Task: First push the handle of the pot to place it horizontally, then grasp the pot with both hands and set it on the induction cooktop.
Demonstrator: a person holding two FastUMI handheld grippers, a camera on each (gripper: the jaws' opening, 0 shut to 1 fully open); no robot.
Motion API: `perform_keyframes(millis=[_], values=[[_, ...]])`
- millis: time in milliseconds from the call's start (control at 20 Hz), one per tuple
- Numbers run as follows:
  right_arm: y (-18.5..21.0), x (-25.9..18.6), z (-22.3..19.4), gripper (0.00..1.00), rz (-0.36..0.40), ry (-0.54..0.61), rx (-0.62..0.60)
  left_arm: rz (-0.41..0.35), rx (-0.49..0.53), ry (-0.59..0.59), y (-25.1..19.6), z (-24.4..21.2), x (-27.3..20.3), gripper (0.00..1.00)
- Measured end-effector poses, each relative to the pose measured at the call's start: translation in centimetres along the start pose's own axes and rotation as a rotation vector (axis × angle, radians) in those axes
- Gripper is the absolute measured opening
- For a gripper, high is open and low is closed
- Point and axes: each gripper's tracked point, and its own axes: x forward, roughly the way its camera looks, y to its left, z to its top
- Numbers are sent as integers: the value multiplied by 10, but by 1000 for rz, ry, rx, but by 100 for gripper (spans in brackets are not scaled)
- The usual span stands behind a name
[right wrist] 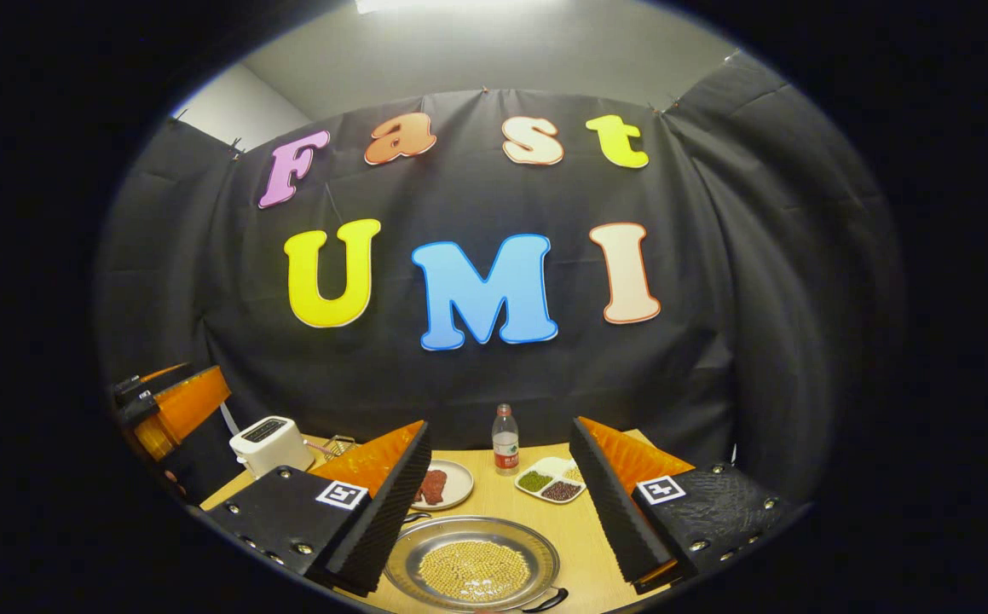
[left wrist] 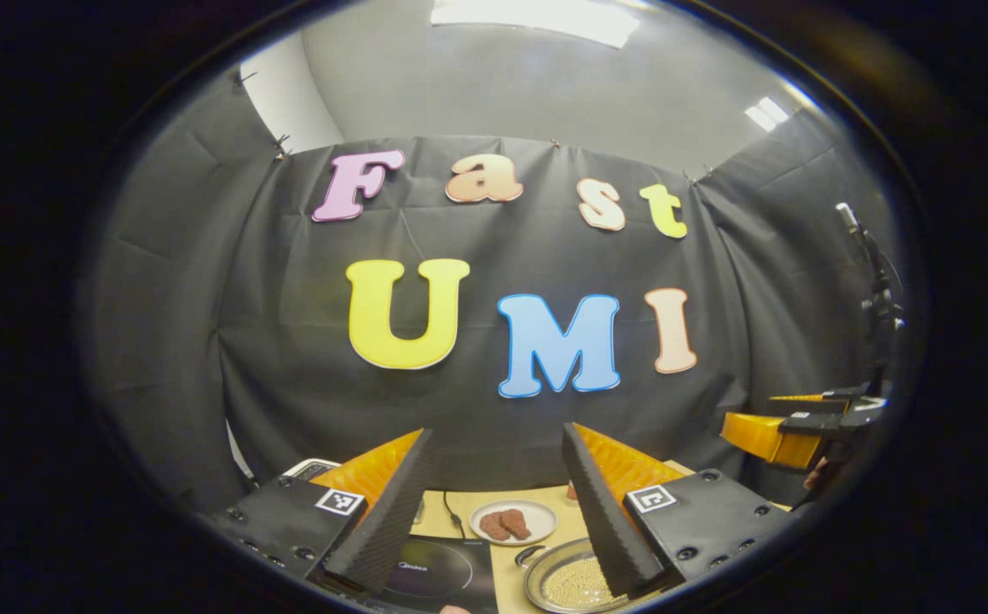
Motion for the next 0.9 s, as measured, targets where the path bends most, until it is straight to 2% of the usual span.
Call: perform_keyframes(millis=[250, 300, 350, 400, 500, 550, 600, 650, 700, 800, 900], values=[[-10, 0, -56, 96, 17, 127, -2, -4, -6, 39, -7, -18, 3, 96], [-10, -3, -68, 88, 24, 153, -7, -9, -6, 47, -8, -23, 3, 96], [-10, -5, -81, 87, 27, 182, -17, -16, -4, 56, -11, -28, 4, 96], [-12, -8, -94, 77, 28, 210, -26, -22, -1, 67, -14, -33, 5, 96], [-11, -16, -121, 64, 34, 274, -53, -31, -1, 87, -18, -40, 6, 95], [-19, -17, -132, 54, 20, 301, -68, -36, -2, 95, -20, -42, 6, 96], [-19, -21, -142, 40, 27, 330, -67, -39, 0, 100, -23, -45, 7, 96], [-13, -26, -155, 39, 49, 369, -65, -42, 3, 103, -25, -46, 7, 98], [-15, -32, -165, 39, 37, 405, -79, -45, 7, 106, -27, -48, 7, 96], [-15, -33, -191, 6, 65, 473, -72, -53, 11, 114, -30, -51, 8, 97], [-20, -42, -211, 8, 63, 559, -68, -53, 17, 118, -31, -53, 10, 95]])
